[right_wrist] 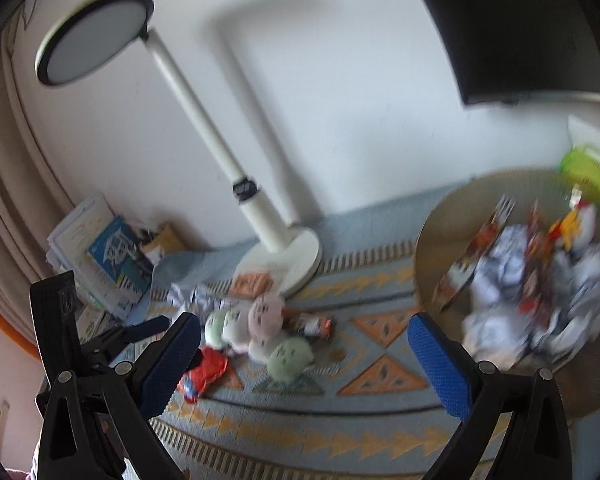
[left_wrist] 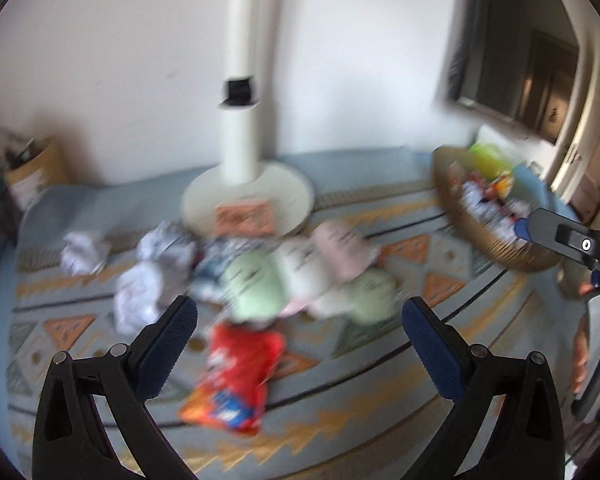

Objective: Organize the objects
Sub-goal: 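Move both grippers back toward the plush toys on the mat, then grasp the red snack bag with the left gripper while the right grasps the plush stack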

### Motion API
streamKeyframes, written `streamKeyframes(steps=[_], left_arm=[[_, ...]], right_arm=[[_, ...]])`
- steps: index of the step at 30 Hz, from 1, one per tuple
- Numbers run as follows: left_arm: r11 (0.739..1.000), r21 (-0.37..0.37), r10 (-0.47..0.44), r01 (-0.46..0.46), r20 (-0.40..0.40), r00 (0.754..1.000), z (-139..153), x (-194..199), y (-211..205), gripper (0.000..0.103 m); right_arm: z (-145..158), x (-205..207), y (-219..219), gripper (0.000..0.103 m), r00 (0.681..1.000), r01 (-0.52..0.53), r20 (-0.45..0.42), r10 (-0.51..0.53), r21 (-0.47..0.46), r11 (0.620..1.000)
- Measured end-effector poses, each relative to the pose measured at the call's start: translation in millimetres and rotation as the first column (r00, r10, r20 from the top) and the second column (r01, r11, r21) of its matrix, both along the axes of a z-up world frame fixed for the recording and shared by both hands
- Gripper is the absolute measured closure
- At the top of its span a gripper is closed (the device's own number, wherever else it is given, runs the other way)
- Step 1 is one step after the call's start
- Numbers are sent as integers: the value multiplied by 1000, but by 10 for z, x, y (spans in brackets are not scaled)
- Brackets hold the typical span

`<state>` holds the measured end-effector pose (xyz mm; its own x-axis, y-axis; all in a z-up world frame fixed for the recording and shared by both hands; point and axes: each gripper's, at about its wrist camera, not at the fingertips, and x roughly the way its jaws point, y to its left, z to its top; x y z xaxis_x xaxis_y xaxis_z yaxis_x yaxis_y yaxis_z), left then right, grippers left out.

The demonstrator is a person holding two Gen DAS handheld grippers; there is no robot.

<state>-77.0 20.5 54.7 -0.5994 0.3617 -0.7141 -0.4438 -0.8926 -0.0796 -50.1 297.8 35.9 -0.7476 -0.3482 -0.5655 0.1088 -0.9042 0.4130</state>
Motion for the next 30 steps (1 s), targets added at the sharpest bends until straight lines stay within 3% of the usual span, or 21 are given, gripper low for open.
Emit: streamKeyframes(steps=[3, 6, 9, 13, 19, 30], left_arm=[[999, -30, 25, -23, 68, 997, -255, 21, -196, 0], [996, -62, 62, -56, 104, 993, -447, 24, -341, 1], [994, -86, 81, -71, 121, 989, -580, -10, -358, 0], [987, -140, 97, -80, 125, 987, -712, -70, -307, 0], [988, -130, 97, -84, 99, 990, -736, -113, -291, 0], [987, -129, 112, -99, 97, 989, -710, -121, -306, 0]], right_arm=[[-260, -2, -190, 0, 998, -23, 54, 20, 51, 998], [-467, -9, -400, 0, 994, -76, 89, 62, 163, 984], [-635, -43, -628, 0, 987, -146, 115, 115, 319, 936], [-807, -119, -789, 0, 974, -215, 165, 158, 430, 877], [-964, -321, -824, 0, 957, -270, 220, 190, 435, 859], [-961, -913, -949, 0, 955, -279, 217, 201, 435, 856]])
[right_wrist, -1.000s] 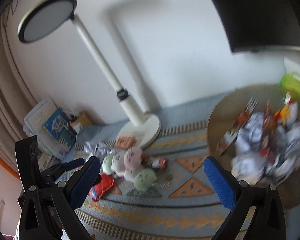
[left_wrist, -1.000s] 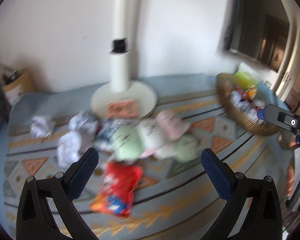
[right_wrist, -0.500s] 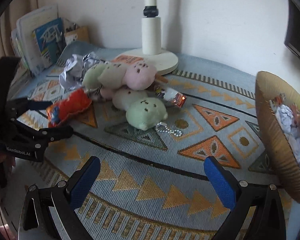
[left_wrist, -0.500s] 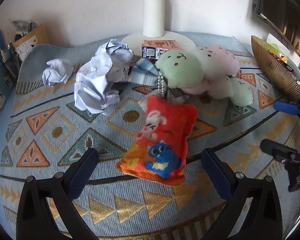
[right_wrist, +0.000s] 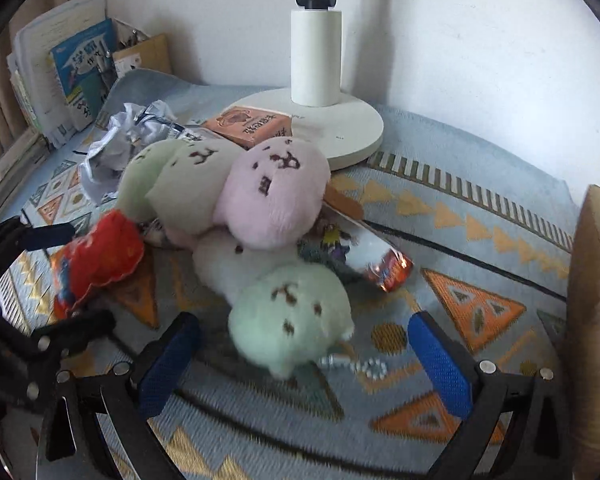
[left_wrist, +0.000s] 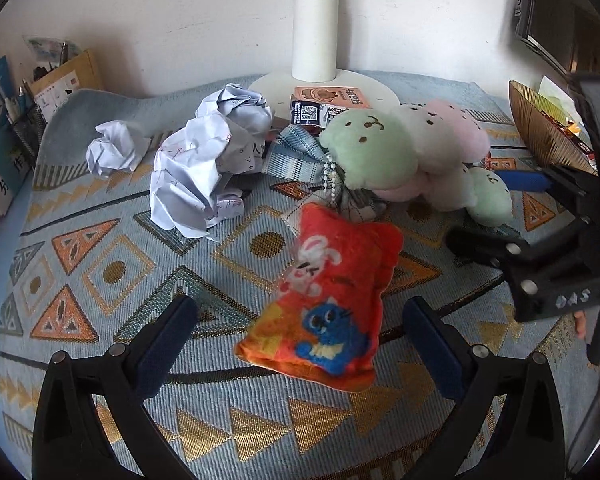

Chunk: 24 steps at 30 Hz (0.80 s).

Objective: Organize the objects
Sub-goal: 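Grasp the red snack bag with the left gripper while the right grasps the plush stack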

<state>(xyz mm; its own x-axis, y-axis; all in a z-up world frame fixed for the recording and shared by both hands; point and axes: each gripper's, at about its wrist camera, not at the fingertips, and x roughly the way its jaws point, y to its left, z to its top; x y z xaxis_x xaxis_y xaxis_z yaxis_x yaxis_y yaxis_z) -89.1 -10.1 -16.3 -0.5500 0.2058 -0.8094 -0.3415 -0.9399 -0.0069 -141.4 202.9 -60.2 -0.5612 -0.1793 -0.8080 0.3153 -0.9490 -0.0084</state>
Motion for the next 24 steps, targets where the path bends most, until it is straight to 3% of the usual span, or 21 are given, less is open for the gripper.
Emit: streamKeyframes(steps=[21, 24], left_arm=[[1000, 0, -2, 2, 0, 1000, -5, -23, 17, 0], [1000, 3, -2, 2, 0, 1000, 8, -23, 19, 0]], right_arm=[[24, -52, -56, 0, 1000, -16, -6, 16, -6, 1000], [53, 10, -123, 16, 997, -76, -26, 75, -13, 997]])
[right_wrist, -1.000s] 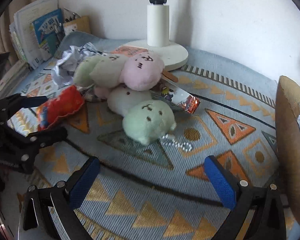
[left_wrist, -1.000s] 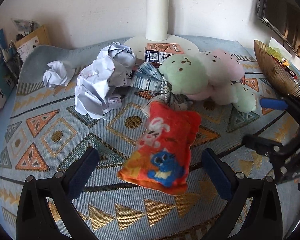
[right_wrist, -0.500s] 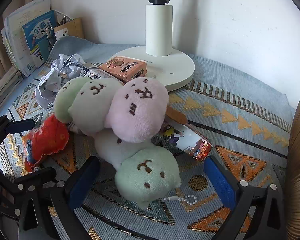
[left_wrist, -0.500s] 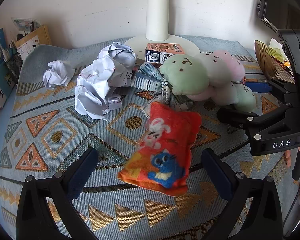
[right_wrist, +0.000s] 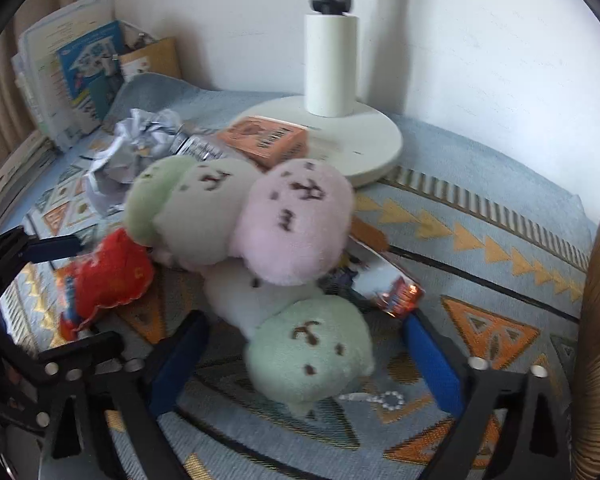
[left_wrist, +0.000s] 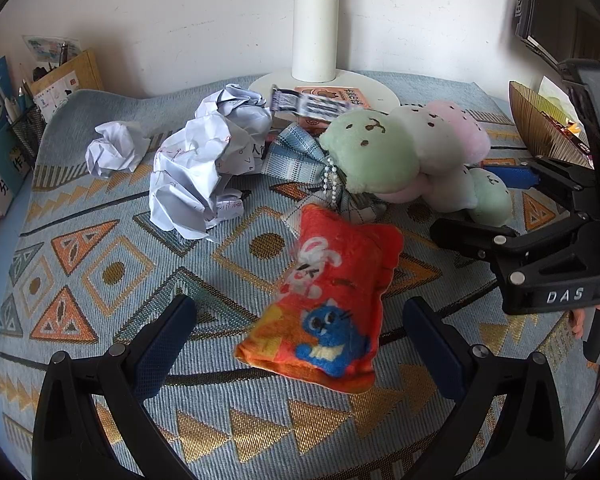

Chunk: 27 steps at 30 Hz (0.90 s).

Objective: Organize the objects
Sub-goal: 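Grasp the red snack bag with the left gripper while the right grasps the plush stack, then lift the red bag and plush stack and carry both toward the gold bowl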

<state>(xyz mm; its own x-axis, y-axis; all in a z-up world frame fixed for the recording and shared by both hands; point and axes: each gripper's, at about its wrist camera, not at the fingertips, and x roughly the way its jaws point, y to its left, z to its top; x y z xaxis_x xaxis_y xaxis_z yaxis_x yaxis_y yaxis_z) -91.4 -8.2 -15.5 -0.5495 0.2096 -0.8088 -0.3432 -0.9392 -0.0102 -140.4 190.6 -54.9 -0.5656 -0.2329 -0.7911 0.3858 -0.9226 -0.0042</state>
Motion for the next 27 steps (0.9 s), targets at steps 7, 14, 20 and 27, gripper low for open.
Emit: streamKeyframes(steps=[7, 14, 20, 27], left_arm=[[994, 90, -50, 54, -42, 998, 143, 100, -54, 62], [998, 51, -34, 38, -75, 997, 212, 148, -6, 64], [995, 98, -17, 29, -118, 993, 237, 160, -118, 67], [978, 208, 34, -18, -74, 997, 188, 290, -193, 70]], right_arm=[[63, 75, -3, 57, 996, -92, -6, 92, -117, 989], [30, 117, 189, 58, 990, -99, 56, 127, -352, 931], [9, 361, 310, 58, 980, -98, 99, 171, -504, 858], [-8, 590, 338, 58, 960, -81, 173, 221, -581, 810]])
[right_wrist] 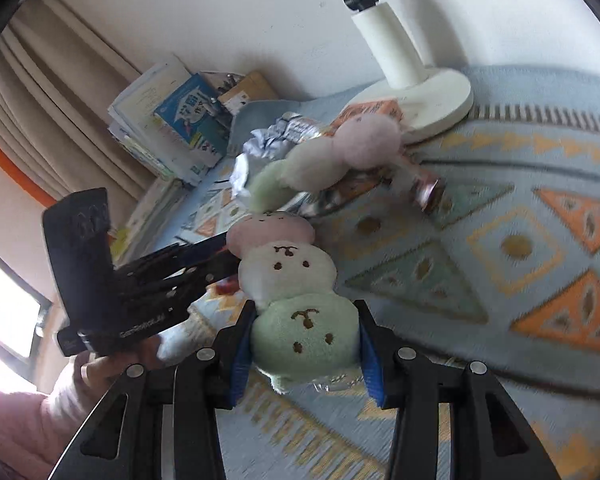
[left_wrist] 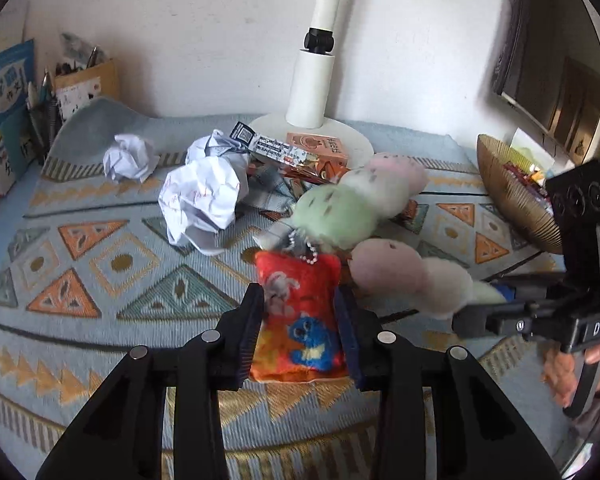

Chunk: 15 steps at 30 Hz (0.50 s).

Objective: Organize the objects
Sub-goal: 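Lift the red bag and plush stack and carry both toward the gold bowl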

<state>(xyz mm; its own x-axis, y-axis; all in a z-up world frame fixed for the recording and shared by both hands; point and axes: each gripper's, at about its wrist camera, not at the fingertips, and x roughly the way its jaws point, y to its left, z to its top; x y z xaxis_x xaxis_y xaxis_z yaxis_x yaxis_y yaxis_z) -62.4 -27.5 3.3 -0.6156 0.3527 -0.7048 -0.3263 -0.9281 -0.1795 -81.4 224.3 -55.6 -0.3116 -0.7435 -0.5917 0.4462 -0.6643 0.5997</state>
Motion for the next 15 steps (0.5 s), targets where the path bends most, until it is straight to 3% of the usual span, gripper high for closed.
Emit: streamKeyframes(steps=[3, 8, 12, 15], left_arm=[[994, 97, 41, -43, 22, 999, 52, 70, -112, 70], [987, 144, 72, -71, -2, 997, 197, 160, -161, 70], [991, 119, 67, -62, -36, 997, 299, 174, -100, 70], [997, 57, 43, -42, -9, 999, 211, 150, -12, 69]], right_arm=[[47, 134, -25, 58, 1000, -15, 0, 15, -2, 1000], [190, 284, 6, 58, 999, -1, -40, 0, -9, 1000], [312, 353, 114, 58, 996, 39, -77, -40, -14, 999], [392, 384, 216, 58, 993, 70, -94, -72, -24, 997]])
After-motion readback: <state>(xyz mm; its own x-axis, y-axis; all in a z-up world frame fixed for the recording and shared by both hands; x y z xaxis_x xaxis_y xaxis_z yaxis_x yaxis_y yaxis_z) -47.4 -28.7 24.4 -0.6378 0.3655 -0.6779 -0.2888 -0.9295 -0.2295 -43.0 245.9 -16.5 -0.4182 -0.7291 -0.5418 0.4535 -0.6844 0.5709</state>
